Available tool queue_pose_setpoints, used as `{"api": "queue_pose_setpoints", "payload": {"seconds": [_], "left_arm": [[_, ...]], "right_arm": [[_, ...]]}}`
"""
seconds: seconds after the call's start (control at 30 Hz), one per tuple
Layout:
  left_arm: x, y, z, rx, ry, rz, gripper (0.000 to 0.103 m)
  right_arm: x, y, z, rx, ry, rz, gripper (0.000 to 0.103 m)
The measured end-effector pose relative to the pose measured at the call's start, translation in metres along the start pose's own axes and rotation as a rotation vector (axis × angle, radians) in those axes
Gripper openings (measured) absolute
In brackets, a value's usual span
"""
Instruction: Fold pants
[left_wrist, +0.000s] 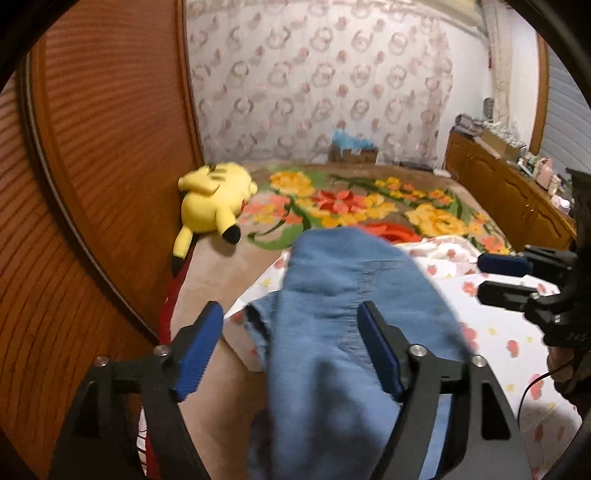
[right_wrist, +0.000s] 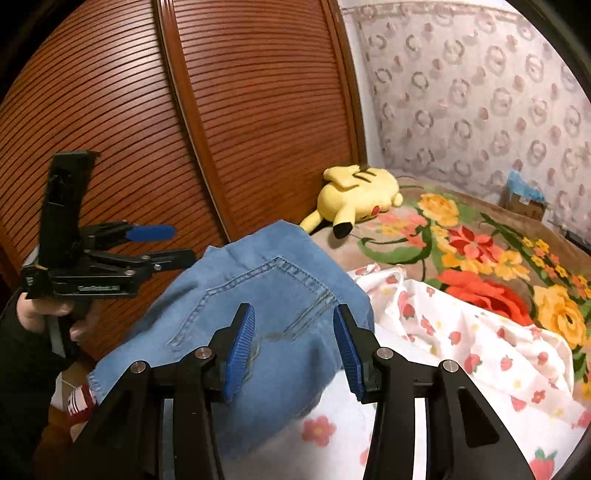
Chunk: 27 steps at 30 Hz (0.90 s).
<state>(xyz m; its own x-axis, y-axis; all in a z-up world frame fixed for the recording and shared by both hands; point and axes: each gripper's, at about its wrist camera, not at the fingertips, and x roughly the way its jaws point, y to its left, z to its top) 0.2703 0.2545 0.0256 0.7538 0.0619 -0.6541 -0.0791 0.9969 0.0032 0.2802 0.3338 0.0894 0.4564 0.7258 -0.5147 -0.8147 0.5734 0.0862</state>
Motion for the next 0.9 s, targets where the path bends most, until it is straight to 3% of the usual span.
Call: {"api": "queue_pose_setpoints", "payload": {"seconds": [0.03,0.13,0.37,0.7,0.9], "left_arm": [[-0.006,-0.004,0.0,0.002,-0.014,-0.001,0.077],[-0.034,-0.027,-0.006,0.013,-0.078,-0.007,0.079],[-0.088,-0.088,-0.028,0.039,-0.185,-0.062,0.082],[-0.142,-0.157,-0.051,0.083,-0.264,-0.146,0.082],[-0.168,-0.187,-0.062,0.09,-0.31,-0.144,0.082]], "right_arm": [[-0.01,0.002,-0.004,0.002,-0.013,-0.017,0.046],[-0.094,0.013,-0.026,0.024,-0.053,-0.058,0.046],[-0.185,0.024,-0.066,0.05,-0.147,-0.178,0.051],[-0.284,0.043,-0.12,0.068,-0.239,-0.324,0.061],[-0.324,0.068,-0.147,0.087,-0.281,-0.396,0.067]]}}
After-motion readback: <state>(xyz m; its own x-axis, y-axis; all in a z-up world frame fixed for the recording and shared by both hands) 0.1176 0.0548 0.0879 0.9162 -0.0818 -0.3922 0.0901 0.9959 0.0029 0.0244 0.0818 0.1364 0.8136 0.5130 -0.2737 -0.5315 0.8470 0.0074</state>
